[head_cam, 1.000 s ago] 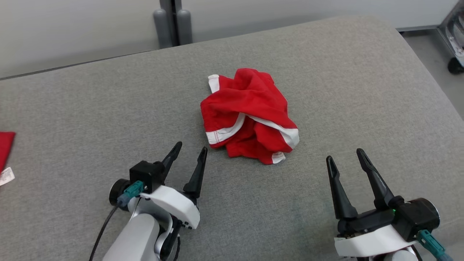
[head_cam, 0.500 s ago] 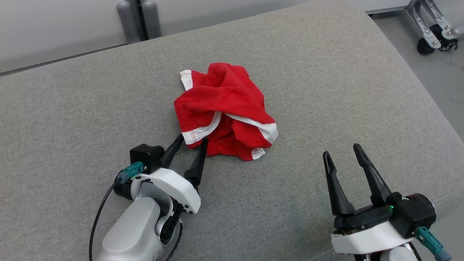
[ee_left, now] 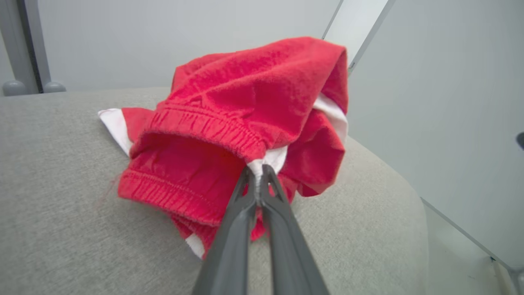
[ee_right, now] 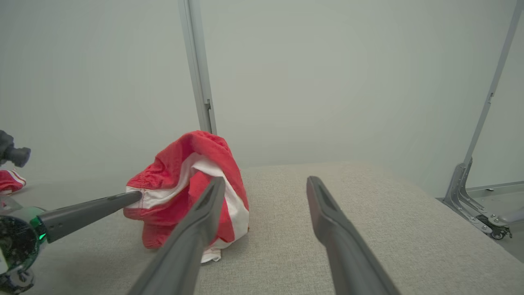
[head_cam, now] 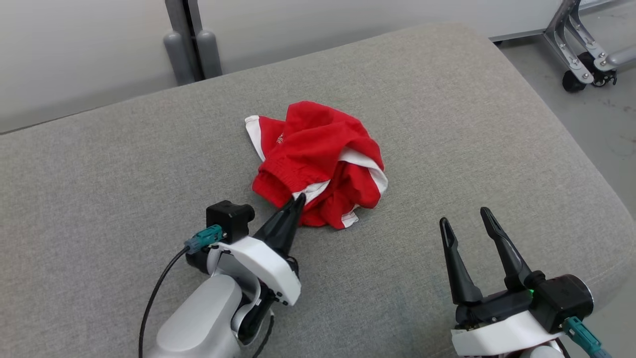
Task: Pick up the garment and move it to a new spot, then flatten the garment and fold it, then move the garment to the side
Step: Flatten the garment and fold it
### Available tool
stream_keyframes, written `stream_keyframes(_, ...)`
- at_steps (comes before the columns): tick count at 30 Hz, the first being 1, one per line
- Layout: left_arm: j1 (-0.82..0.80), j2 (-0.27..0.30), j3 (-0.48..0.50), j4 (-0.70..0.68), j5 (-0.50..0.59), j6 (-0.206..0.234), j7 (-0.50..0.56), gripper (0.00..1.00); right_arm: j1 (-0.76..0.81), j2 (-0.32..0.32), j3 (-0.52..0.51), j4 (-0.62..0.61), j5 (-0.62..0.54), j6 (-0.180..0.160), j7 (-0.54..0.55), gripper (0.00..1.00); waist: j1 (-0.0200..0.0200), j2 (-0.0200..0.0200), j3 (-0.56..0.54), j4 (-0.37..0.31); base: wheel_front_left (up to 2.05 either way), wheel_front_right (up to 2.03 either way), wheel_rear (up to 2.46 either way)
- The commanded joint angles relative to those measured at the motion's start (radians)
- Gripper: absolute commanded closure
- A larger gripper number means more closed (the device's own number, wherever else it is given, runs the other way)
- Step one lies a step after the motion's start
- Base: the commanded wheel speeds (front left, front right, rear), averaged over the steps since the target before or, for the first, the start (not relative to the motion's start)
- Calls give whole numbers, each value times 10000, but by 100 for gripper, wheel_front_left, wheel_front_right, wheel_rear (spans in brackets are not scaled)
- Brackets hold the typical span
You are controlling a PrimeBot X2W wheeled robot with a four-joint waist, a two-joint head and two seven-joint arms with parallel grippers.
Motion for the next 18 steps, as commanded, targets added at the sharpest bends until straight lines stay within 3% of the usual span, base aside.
stream_keyframes(1, -120, -1, -272, -439, -518, -8, 176, 100, 26, -19, 3, -24, 63, -10, -12, 0, 0, 0, -213, -94, 0, 0, 0)
stream_keyframes(7, -900, 86, -597, -1667, -2236, -9, 939, 100, 27, 12, 75, 46, 108, -10, -12, 0, 0, 0, -568, -438, 0, 0, 0)
stream_keyframes(12, -2467, 27, -216, -2287, -3467, -9, 1511, 100, 197, 43, -53, 29, 123, -10, -12, 0, 0, 0, -801, -694, 0, 0, 0)
stream_keyframes(18, -3850, 140, 2, -2691, -3875, -10, 1858, 100, 375, 56, -259, -18, 171, -10, -12, 0, 0, 0, -979, -620, 0, 0, 0)
